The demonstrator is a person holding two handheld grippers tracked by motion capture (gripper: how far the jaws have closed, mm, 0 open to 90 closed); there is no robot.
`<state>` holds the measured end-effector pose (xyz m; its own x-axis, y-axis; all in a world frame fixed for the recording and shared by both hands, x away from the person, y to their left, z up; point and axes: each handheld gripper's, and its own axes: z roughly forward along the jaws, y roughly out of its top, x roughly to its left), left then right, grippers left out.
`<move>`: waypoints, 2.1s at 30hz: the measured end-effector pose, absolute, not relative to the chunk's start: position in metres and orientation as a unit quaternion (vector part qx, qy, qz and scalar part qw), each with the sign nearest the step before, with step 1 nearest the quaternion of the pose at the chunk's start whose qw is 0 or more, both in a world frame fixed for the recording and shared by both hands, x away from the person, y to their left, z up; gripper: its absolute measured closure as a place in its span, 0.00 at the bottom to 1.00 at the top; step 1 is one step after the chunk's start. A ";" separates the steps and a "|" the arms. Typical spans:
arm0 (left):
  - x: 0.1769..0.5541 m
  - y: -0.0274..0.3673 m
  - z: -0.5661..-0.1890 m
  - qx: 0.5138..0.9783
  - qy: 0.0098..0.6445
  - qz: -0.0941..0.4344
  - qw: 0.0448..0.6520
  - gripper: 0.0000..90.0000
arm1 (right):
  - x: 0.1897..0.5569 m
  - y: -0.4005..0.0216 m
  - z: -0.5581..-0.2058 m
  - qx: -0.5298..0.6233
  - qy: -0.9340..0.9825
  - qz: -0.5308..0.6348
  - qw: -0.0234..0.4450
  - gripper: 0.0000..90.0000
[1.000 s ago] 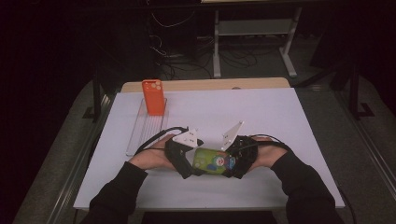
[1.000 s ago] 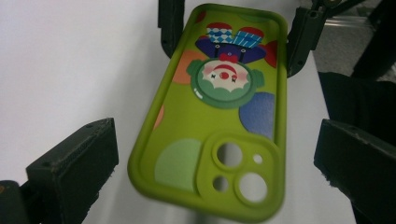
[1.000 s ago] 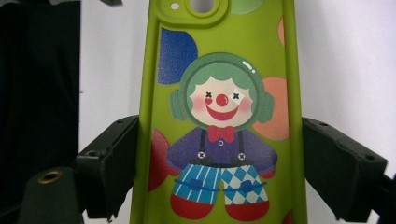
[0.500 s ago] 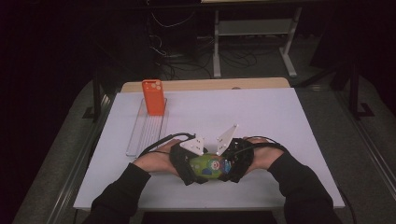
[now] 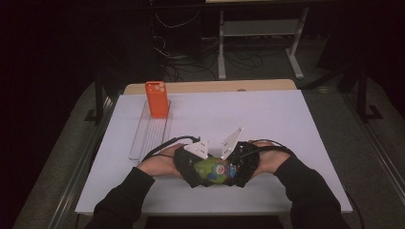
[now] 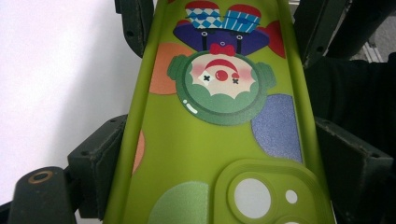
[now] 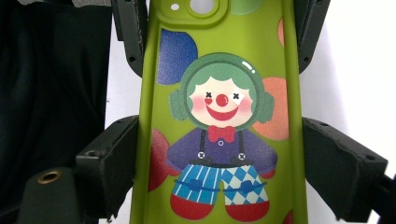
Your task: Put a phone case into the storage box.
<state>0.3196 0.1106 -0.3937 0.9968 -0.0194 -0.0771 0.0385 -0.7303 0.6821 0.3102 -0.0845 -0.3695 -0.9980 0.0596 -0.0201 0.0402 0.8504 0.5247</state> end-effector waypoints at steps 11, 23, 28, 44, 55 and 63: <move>0.319 0.107 -0.394 0.930 0.008 -0.058 0.363 0.17 | 0.308 -0.085 -0.372 0.034 0.963 0.266 0.004 0.16; 0.325 0.115 -0.395 0.927 0.055 -0.048 0.368 0.17 | 0.314 -0.103 -0.365 0.087 0.950 0.301 0.007 0.07; 0.329 0.120 -0.397 0.925 0.101 -0.022 0.366 0.17 | 0.322 -0.120 -0.366 0.144 0.934 0.326 0.040 0.05; 0.341 0.134 -0.397 0.903 0.229 0.036 0.362 0.17 | 0.319 -0.155 -0.389 0.365 0.837 0.402 0.063 0.02; 0.336 0.129 -0.399 0.883 0.269 0.037 0.383 0.17 | 0.297 -0.166 -0.408 0.439 0.766 0.447 0.140 0.08; 0.338 0.130 -0.398 0.891 0.254 0.037 0.375 0.17 | 0.302 -0.167 -0.416 0.435 0.774 0.431 0.162 0.08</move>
<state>0.3375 0.1302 -0.3978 0.8683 0.4802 -0.1242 0.4246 -0.5903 0.6865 0.3016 -0.1675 -0.4156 -0.5699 0.8123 0.1240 0.5332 0.2508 0.8080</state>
